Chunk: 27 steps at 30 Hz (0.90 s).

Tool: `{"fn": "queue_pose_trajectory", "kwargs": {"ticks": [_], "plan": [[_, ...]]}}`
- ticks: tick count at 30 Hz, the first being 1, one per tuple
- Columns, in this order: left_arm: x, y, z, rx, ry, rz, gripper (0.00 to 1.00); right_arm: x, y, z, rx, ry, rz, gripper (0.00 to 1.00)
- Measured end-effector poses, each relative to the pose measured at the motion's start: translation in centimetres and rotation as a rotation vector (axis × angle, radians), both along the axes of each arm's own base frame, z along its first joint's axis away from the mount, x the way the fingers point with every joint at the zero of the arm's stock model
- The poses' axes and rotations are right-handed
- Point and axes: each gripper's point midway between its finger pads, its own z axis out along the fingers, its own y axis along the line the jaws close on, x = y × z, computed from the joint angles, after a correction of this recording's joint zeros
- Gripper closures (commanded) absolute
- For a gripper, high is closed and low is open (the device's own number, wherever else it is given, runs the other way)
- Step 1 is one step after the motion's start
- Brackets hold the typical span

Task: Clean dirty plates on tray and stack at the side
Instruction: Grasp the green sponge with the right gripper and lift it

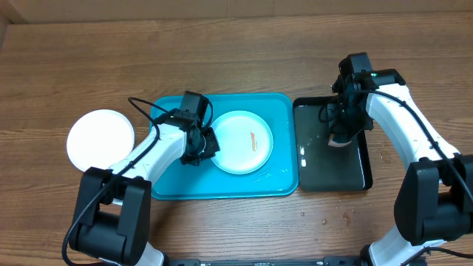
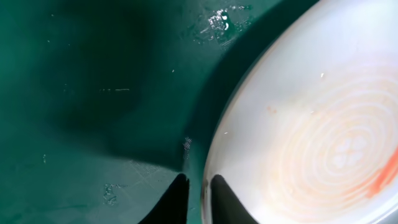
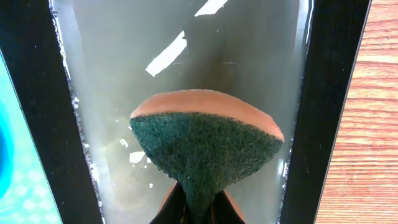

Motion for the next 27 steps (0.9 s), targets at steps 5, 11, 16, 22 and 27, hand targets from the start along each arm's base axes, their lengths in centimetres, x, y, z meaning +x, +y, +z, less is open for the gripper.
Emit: {"fn": "queue_pose_trajectory", "kwargs": {"ticks": [5,11,16,22,27], "plan": [[0.1,0.1,0.0,0.007,-0.003,0.001,0.96,0.0,0.0,0.0,-0.001,0.001,-0.001,0.96],[0.1,0.1,0.0,0.007,-0.003,0.001,0.96,-0.2,0.0,0.0,0.000,0.008,-0.002,0.96],[0.3,0.0,0.0,0.004,-0.012,0.001,0.96,0.3,0.0,-0.3,0.002,-0.013,-0.003,0.96],[0.4,0.0,0.1,0.001,-0.019,0.001,0.96,-0.6,-0.1,-2.5,0.002,0.000,-0.011,0.96],[0.5,-0.1,0.1,-0.003,-0.020,0.001,0.96,-1.4,-0.2,-2.5,-0.002,0.032,-0.023,0.96]]}}
